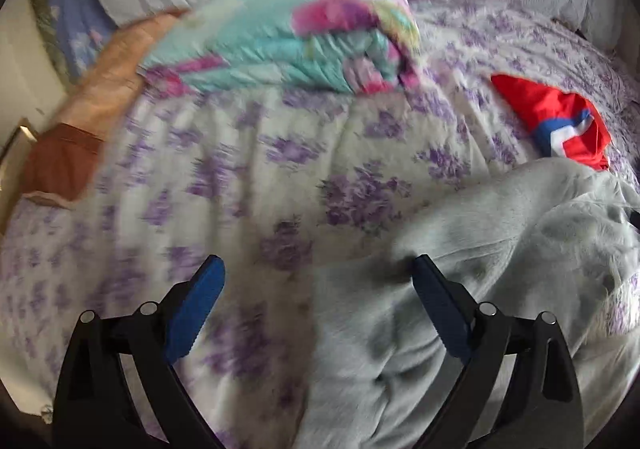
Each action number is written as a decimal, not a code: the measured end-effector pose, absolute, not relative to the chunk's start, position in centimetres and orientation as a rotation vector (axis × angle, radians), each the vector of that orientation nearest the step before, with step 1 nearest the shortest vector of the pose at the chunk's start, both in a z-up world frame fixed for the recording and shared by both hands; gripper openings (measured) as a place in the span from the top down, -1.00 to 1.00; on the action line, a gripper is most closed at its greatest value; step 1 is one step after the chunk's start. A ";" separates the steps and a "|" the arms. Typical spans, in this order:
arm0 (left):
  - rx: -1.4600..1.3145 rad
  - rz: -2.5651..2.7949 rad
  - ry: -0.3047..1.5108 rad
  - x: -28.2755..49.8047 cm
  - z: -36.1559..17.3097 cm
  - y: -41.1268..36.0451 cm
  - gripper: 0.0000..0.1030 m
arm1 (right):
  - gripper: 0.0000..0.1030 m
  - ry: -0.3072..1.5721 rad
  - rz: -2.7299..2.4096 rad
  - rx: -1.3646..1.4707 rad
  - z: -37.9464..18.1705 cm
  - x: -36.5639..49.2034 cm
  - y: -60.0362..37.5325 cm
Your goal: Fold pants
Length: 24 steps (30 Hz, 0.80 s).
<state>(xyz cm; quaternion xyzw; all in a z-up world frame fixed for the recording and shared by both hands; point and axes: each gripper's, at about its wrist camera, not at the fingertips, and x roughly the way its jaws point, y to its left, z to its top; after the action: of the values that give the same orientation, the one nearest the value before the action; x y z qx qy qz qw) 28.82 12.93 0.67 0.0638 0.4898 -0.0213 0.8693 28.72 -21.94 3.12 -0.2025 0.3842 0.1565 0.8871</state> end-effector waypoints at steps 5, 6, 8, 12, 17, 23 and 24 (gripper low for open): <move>0.127 -0.034 1.088 30.1 -2.4 12.3 -0.75 | -0.21 0.910 0.348 -0.454 -2.2 34.3 -21.4; 0.127 -0.033 1.102 30.0 -2.8 12.4 -0.49 | 0.72 0.959 0.377 -0.439 -2.9 34.7 -21.3; 0.084 -0.091 1.134 30.0 -3.4 12.5 0.07 | 0.87 0.993 0.419 -0.405 -3.1 34.6 -21.3; 0.070 -0.146 1.112 29.1 -1.4 11.7 0.68 | 0.88 0.896 0.435 -0.383 -0.2 32.0 -22.1; 0.011 -0.164 1.057 28.1 1.9 13.3 -0.43 | 0.88 0.850 0.445 -0.395 1.6 29.2 -22.5; -0.041 -0.191 1.123 27.6 0.6 15.0 -0.77 | 0.88 0.818 0.464 -0.387 1.9 27.2 -23.2; -0.046 -0.199 1.155 28.0 -0.1 15.0 -0.77 | 0.87 0.807 0.469 -0.375 2.0 26.8 -23.4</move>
<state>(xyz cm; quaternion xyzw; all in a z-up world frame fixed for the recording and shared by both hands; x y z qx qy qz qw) 27.96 15.02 -0.08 -0.0217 0.5448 -0.0941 0.8330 26.83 -23.39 2.01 -0.1796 0.3869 0.2247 0.8761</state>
